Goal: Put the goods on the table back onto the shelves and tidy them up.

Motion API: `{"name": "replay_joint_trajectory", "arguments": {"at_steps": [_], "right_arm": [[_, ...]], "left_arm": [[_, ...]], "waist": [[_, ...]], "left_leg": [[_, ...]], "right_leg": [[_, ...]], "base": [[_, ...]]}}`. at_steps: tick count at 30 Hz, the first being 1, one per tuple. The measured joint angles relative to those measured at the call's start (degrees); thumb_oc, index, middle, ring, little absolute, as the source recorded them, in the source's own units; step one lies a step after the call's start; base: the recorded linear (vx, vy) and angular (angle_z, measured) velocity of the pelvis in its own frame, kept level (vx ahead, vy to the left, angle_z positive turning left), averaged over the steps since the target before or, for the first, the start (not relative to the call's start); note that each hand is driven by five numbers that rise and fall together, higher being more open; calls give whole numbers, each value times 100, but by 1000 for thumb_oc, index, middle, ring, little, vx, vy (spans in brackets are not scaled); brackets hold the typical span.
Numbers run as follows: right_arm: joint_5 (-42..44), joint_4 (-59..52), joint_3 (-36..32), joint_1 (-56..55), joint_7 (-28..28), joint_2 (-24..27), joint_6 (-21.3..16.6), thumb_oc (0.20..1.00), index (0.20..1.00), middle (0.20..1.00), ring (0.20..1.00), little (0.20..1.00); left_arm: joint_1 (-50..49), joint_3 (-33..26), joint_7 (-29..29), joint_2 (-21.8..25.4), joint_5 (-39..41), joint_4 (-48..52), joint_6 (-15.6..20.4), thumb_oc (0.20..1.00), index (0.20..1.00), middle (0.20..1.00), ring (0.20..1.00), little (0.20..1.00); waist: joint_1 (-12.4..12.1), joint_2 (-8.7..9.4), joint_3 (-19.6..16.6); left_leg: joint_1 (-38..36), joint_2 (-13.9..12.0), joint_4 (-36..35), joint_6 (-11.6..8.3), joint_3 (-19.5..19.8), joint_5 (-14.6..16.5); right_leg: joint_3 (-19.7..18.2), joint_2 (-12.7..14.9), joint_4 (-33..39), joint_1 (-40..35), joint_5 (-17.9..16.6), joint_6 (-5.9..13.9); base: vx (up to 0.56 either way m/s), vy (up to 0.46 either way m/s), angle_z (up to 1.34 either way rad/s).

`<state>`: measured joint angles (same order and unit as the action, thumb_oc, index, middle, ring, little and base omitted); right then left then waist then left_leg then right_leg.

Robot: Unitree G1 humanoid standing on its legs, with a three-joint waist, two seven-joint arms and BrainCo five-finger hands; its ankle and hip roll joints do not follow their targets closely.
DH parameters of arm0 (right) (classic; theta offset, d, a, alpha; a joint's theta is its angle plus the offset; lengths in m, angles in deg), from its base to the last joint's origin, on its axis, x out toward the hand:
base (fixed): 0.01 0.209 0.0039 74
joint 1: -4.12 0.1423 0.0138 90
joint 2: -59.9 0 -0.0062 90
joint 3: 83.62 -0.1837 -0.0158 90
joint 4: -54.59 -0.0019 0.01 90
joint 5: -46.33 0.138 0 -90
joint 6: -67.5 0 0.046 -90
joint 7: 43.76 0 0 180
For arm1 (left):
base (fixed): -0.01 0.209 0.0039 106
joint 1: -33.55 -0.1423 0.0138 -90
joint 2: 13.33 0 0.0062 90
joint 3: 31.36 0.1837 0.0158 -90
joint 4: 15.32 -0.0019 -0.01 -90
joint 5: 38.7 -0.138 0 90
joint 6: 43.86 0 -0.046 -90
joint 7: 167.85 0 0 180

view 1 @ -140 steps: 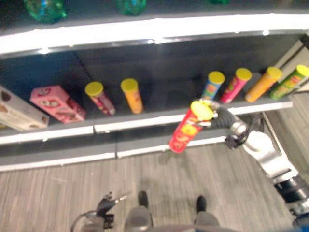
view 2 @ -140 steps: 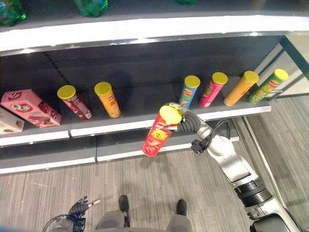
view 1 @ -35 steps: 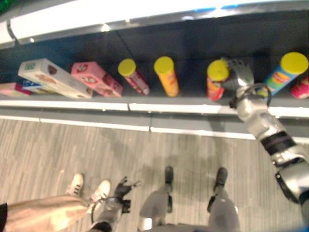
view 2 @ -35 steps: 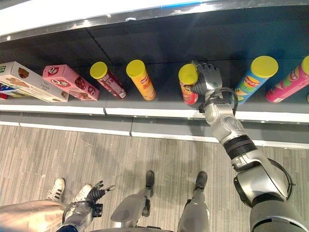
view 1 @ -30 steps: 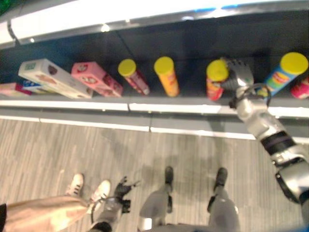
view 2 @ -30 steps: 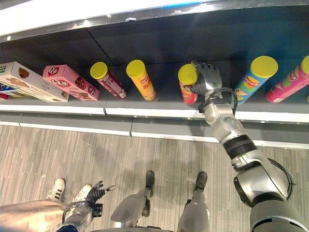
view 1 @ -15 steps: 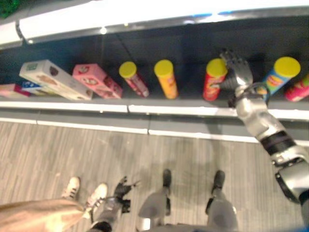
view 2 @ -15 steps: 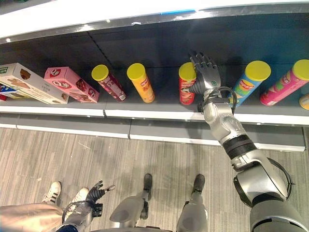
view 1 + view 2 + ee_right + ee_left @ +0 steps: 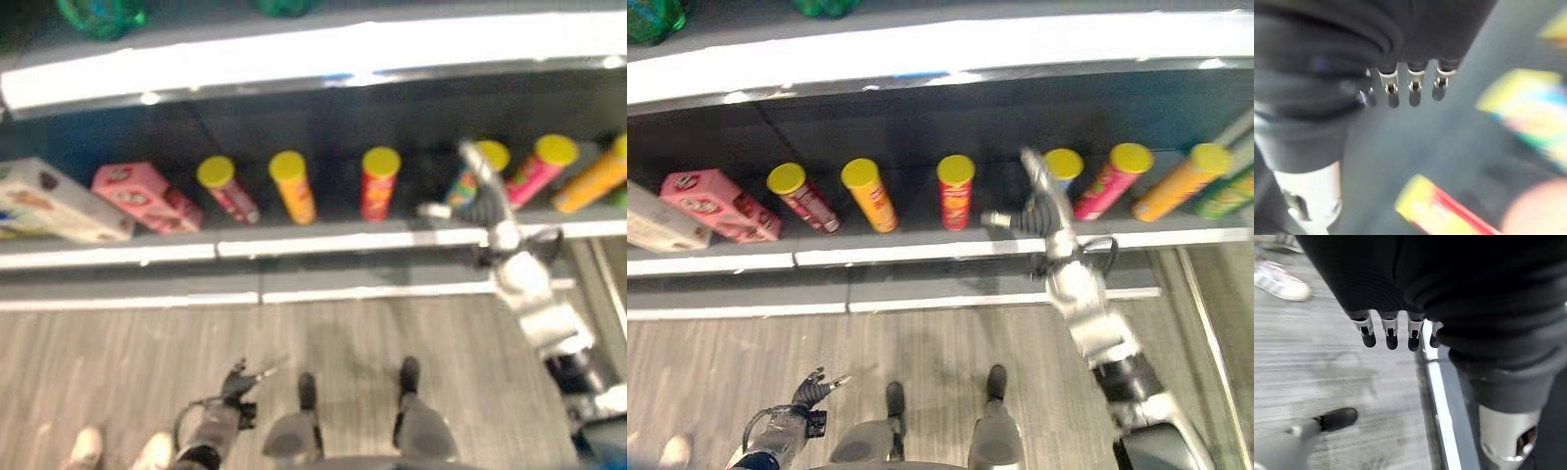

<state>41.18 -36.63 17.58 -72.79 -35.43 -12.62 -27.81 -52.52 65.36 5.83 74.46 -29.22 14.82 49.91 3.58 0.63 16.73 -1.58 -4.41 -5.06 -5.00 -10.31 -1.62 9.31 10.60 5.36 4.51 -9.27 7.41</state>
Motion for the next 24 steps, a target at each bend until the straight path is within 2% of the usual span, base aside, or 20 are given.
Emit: {"name": "replay_joint_trajectory", "arguments": {"at_steps": [2, 6, 7, 8, 9, 10, 11, 12, 13, 14, 15, 16, 17, 18, 19, 20, 21, 22, 23, 24], "right_arm": [[1015, -14, -226, -882, -689, -198, -110, 1000, 1000, 1000, 1000, 1000], [2008, 143, -299, -1792, -1415, -232, -87, 1000, 1000, 1000, 1000, 1000], [1998, 162, -295, -1947, -1497, -269, -63, 1000, 1000, 1000, 1000, 1000], [1995, 205, -244, -1902, -1553, -308, -51, 1000, 1000, 1000, 1000, 1000], [1996, 209, -248, -1809, -1589, -356, -48, 1000, 1000, 1000, 1000, 1000], [1998, 207, -295, -1914, -1606, -388, -64, 1000, 1000, 1000, 1000, 1000], [1996, 263, -351, -2056, -1620, -352, -56, 1000, 1000, 1000, 1000, 1000], [1996, 361, -375, -2049, -1626, -349, -38, 1000, 1000, 1000, 1000, 1000], [1996, 398, -417, -2051, -1626, -306, -11, 1000, 1000, 1000, 1000, 1000], [1994, 377, -472, -2045, -1646, -218, -14, 1000, 1000, 1000, 1000, 1000], [1994, 329, -508, -2039, -1656, -131, -10, 1000, 1000, 1000, 1000, 1000], [1992, 257, -520, -2040, -1663, -39, -12, 1000, 1000, 1000, 1000, 1000], [1989, 221, -538, -2019, -1681, 42, -13, 1000, 1000, 1000, 1000, 1000], [1990, 208, -569, -2018, -1679, 94, -11, 1000, 1000, 1000, 1000, 1000], [1990, 203, -591, -1984, -1672, 44, -11, 1000, 1000, 1000, 1000, 1000], [1991, 249, -616, -1798, -1646, 19, 0, 1000, 1000, 1000, 1000, 1000], [1993, 217, -748, -1711, -1632, 92, 2, 1000, 1000, 1000, 1000, 1000], [1994, 231, -934, -1669, -1601, 261, 11, 1000, 1000, 1000, 1000, 1000], [1993, 218, -1023, -1480, -1582, 715, 81, 1000, 1000, 1000, 1000, 1000], [1991, 219, -1194, -1428, -1515, 843, 88, 1000, 1000, 1000, 1000, 1000]], "left_arm": [[-92, -162, 77, -7, -185, -35, 1, 1000, 1000, 1000, 1000, 1000], [-219, -280, 204, 20, -218, -323, 8, 1000, 1000, 1000, 1000, 1000], [-266, -243, 209, 27, -221, -337, -1, 1000, 1000, 1000, 1000, 1000], [-299, -278, 214, 23, -230, -346, 23, 1000, 1000, 1000, 1000, 1000], [-371, -277, 241, 25, -282, -421, -16, 1000, 1000, 1000, 1000, 1000], [-320, -270, 263, 42, -363, -448, -46, 1000, 1000, 1000, 1000, 1000], [-361, -283, 299, 51, -396, -503, -59, 1000, 1000, 1000, 1000, 1000], [-382, -282, 313, 33, -396, -510, -58, 1000, 1000, 1000, 1000, 1000], [-404, -279, 334, -5, -396, -493, -15, 1000, 1000, 1000, 1000, 1000], [-336, -279, 337, -18, -395, -487, -36, 1000, 1000, 1000, 1000, 1000], [-347, -274, 339, -3, -392, -471, -49, 1000, 1000, 1000, 1000, 1000], [-399, -273, 341, 21, -391, -437, -59, 1000, 1000, 1000, 1000, 1000], [-439, -279, 340, 75, -389, -421, -102, 1000, 1000, 1000, 1000, 1000], [-528, -278, 340, 172, -389, -411, -123, 1000, 1000, 1000, 1000, 1000], [-661, -302, 333, 413, -385, -361, -116, 1000, 1000, 1000, 1000, 1000], [-717, -453, 328, 397, -379, -394, -139, 1000, 1000, 1000, 1000, 1000], [-685, -481, 365, 374, -375, -329, -147, 1000, 1000, 1000, 1000, 1000], [-565, -485, 394, 338, -375, -210, -142, 1000, 1000, 1000, 1000, 1000], [-568, -599, 388, 223, -366, -54, -123, 1000, 1000, 1000, 1000, 1000], [-503, -698, 383, 167, -363, -78, -136, 1000, 1000, 1000, 1000, 1000]], "waist": [[141, 105, -110], [565, 241, -417], [643, 304, -460], [605, 304, -461], [545, 288, -462], [689, 366, -497], [746, 360, -519], [683, 271, -536], [604, 63, -632], [580, -123, -725], [490, -197, -766], [338, -146, -814], [280, -22, -888], [209, 97, -977], [61, 361, -1130], [-25, 318, -1096], [25, 303, -1095], [116, 274, -1079], [44, -26, -1013], [20, -166, -1031]], "left_leg": [[-140, 1, -2, 8, -290, 59], [-255, 84, -1, 13, -925, 211], [-270, 116, 31, 44, -1085, 292], [-337, 36, 6, 78, -1334, 309], [-373, -81, 4, 143, -1592, 345], [-431, -80, 46, 152, -1709, 359], [-623, -153, 11, 170, -1952, 345], [-684, -290, 8, 130, -2198, 319], [-688, -568, 1, 68, -2433, 280], [-658, -863, 18, -50, -2588, 196], [-739, -1012, 44, -208, -2729, 93], [-851, -1039, 78, -216, -2869, 77], [-932, -1053, 170, -239, -2981, 70], [-987, -1055, 266, -247, -3037, 70], [-1155, -1199, 561, -293, -3095, 92], [-1038, -1632, 1064, -330, -3155, 302], [-810, -1614, 897, -561, -3050, 513], [-736, -1423, 373, -621, -3090, 429], [-821, -1518, 189, -460, -3149, -199], [-1065, -1798, 382, -680, -3343, -264]], "right_leg": [[-279, -36, 0, 43, -54, 8], [-965, -99, 0, 383, -197, 110], [-1034, -154, -43, 505, -348, 184], [-952, -315, -115, 718, -677, 411], [-847, -443, -59, 844, -1063, 425], [-774, -464, -19, 830, -1081, 407], [-66, -381, -97, 705, -2, 478], [273, -408, -422, 813, 165, 198], [626, -405, -1027, 1062, 297, 9], [849, -270, -1510, 1179, 348, 43], [1054, -2, -1808, 1199, 433, 137], [1173, 364, -2026, 1156, 493, 105], [1226, 787, -2181, 1061, 599, 209], [1323, 1046, -2109, 928, 536, 102], [1347, 1027, -1722, 649, 253, -150], [1273, 670, -1411, 576, 257, -212], [1203, 545, -1110, 554, 171, -243], [1216, 376, -964, 589, 87, -305], [1588, 62, -1114, 635, 240, -418], [1531, -144, -1310, 584, 529, -542]], "base": [[-6, 88, -68], [-60, 39, -89], [-95, -29, -142], [34, -17, -161], [42, -15, -150], [30, -84, -113], [-29, -89, -68], [-37, -162, -89], [-23, -265, -88], [-27, -379, -83], [-42, -461, -82], [-42, -398, -83], [-39, -287, -77], [-35, -268, -98], [-37, -256, -136], [-47, -387, -139], [-17, -536, -98], [23, -587, -91], [45, -636, -122], [52, -476, -112]]}}
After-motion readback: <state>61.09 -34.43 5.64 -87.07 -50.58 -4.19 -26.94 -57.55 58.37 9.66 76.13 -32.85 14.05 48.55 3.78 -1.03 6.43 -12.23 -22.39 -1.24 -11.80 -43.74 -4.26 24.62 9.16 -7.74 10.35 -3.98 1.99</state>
